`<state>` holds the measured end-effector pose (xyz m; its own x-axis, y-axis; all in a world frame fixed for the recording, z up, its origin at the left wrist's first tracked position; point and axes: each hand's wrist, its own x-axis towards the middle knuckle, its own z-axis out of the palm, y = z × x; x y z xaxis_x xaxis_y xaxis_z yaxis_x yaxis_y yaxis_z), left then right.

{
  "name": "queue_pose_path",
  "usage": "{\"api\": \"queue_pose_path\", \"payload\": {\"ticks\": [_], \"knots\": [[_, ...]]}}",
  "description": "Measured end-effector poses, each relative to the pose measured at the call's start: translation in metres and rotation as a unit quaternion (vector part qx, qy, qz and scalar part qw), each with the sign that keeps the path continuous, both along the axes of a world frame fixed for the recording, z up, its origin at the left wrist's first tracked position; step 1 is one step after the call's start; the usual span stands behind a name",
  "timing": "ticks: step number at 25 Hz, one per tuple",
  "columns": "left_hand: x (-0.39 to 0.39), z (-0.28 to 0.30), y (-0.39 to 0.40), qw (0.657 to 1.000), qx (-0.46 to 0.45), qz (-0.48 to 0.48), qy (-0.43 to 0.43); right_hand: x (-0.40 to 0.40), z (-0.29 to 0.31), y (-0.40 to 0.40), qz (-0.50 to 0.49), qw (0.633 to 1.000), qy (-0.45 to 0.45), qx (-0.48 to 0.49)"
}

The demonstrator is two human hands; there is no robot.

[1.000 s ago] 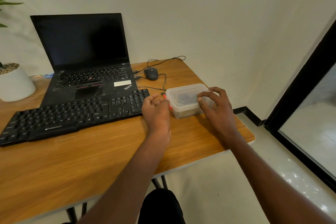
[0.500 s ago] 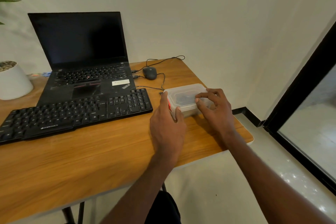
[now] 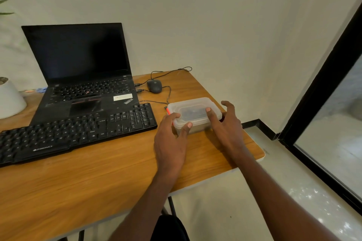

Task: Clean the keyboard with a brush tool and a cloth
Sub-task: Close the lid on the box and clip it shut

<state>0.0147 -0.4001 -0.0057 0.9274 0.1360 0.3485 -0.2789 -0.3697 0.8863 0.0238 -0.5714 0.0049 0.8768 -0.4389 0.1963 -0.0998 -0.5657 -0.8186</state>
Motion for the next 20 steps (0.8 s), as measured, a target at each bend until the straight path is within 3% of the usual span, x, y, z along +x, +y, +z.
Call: {"api": "queue_pose_path", "payload": {"ticks": [9,17,20], "knots": [[0.0002,-0.0016,0.0015,1.000,-0.018,0.003,0.000,-0.0026,0.0055,-0.0038,0.007,0.997,0.007,0.072],[0.0003,-0.0028,0.0018,1.000,-0.018,0.006,-0.004,0.0019,0.0014,-0.0029,0.011,1.000,0.027,0.001],[0.0003,-0.0034,0.0022,1.000,-0.021,0.004,-0.007,-0.0005,0.0037,-0.0055,0.020,0.998,-0.002,0.058]]}}
